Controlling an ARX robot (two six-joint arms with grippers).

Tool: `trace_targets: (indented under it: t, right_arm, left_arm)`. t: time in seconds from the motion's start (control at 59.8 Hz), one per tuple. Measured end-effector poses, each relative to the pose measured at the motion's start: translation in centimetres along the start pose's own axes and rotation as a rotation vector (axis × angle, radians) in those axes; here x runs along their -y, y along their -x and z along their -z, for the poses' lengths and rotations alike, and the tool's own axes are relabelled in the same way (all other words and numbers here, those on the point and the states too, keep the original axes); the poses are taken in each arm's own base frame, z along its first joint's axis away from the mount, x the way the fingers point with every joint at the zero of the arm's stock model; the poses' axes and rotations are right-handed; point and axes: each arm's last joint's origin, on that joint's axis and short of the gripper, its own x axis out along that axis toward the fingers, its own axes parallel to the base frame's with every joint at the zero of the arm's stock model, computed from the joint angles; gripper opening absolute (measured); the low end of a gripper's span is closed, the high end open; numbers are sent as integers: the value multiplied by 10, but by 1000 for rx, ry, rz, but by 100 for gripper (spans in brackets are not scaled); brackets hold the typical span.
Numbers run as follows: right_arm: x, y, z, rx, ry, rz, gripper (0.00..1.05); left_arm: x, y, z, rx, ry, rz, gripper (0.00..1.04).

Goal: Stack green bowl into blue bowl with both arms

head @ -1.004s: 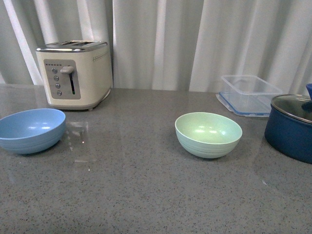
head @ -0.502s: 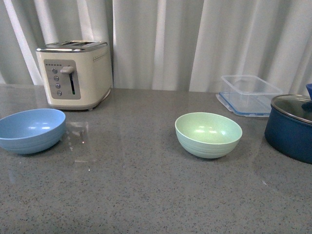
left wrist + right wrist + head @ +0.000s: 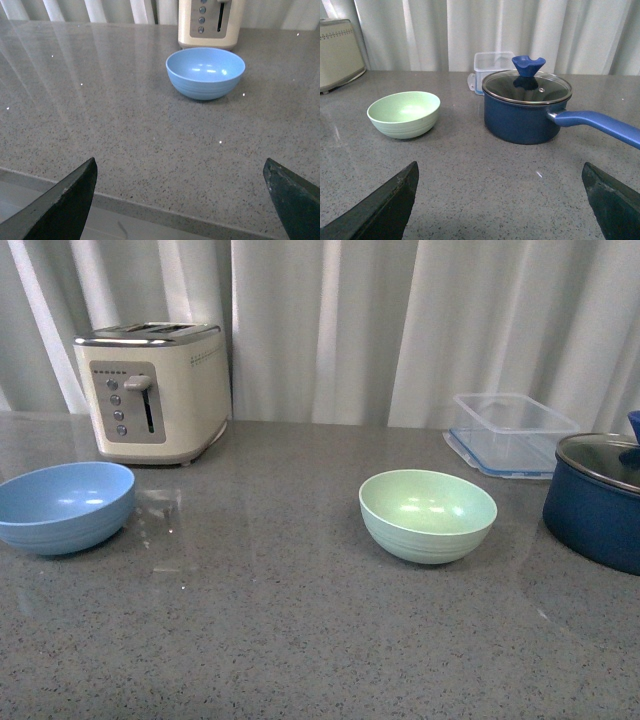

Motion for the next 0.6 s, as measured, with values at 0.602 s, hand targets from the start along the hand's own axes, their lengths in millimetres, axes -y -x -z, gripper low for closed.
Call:
trace_targets:
  t: [0.602]
  right_arm:
    - [0, 0, 0, 0, 0, -1, 95]
  left_arm:
    - [-25, -80, -136, -130, 151, 17, 98]
